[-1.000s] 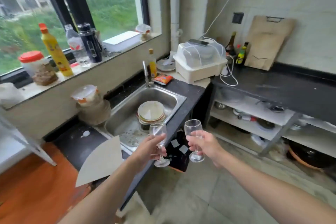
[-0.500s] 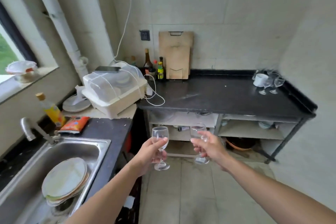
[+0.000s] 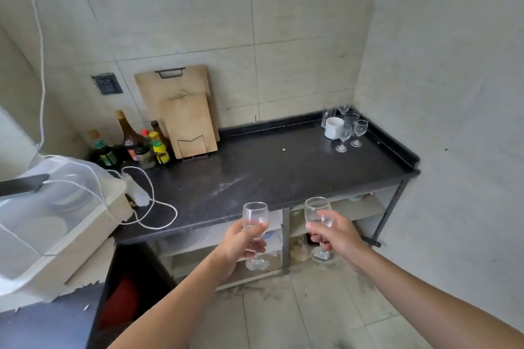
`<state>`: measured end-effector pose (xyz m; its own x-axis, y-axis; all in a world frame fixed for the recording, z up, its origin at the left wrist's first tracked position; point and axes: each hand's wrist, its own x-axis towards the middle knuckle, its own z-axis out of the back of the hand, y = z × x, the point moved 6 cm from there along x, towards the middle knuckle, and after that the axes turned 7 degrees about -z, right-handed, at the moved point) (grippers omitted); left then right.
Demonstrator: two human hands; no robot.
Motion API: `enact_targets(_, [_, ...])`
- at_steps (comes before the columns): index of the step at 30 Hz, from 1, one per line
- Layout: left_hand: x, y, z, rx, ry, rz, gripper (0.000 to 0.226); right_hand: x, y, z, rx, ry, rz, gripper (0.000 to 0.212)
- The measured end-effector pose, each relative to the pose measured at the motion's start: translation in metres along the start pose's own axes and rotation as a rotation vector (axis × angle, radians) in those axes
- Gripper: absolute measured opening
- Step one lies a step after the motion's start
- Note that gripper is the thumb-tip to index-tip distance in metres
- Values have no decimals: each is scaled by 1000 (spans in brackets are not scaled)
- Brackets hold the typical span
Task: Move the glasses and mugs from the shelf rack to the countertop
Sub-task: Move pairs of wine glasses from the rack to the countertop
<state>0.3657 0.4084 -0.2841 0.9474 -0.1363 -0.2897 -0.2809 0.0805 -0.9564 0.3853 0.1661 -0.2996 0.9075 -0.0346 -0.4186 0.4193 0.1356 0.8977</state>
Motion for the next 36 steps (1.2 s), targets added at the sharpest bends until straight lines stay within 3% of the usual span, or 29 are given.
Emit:
enact_targets(7, [146, -50, -47, 33, -10, -5, 57, 132, 43, 74, -13, -38, -5, 57])
enact_targets(15, [263, -68, -74, 5, 15, 61, 40, 254, 84, 129, -119, -83, -33, 55])
enact_targets(18, [311, -73, -72, 7, 7, 77, 36, 300, 93, 134, -139, -85, -44, 56])
enact_targets(24, [434, -91, -57, 19, -24, 80, 60, 413, 131, 136, -190, -99, -59, 60])
enact_targets(36, [692, -80, -34, 212, -72, 68, 50, 650, 187, 114, -362, -131, -46, 72])
